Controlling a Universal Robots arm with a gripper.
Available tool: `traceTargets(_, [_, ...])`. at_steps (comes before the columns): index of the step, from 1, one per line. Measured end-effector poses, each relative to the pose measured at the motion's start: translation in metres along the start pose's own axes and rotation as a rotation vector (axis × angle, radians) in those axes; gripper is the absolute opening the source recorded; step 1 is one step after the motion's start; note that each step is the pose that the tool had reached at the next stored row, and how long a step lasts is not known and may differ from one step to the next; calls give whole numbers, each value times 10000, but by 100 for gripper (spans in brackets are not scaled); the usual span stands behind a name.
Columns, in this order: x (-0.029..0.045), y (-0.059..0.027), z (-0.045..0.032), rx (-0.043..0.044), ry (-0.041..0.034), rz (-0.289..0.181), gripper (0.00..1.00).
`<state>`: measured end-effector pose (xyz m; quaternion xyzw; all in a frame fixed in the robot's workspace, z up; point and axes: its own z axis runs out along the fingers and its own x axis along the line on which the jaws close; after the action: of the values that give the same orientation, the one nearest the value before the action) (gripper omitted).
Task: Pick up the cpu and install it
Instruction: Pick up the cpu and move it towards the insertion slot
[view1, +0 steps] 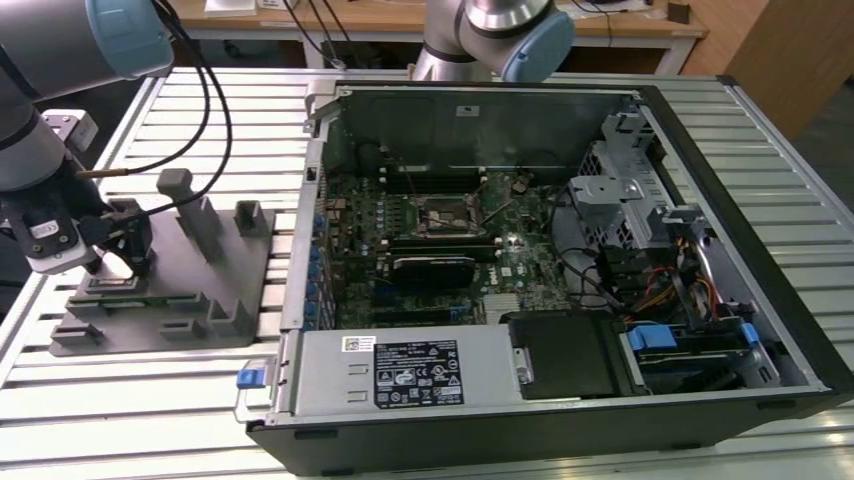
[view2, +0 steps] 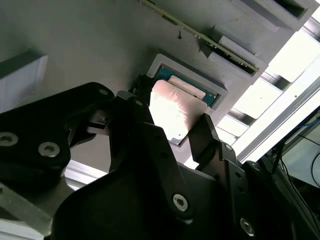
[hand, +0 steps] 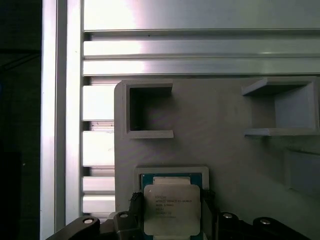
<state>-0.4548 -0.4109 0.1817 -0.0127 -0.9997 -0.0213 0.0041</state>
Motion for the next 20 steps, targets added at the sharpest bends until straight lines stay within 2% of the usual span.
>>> traceTargets(5, [0,0,-10,1,3,0,55])
traceTargets(6, [0,1,-14,1,1,0,62])
traceTargets(12, [1,3,-41,-1,-6,0,62])
traceTargets(20, [4,3,-35,1,-4,0,62])
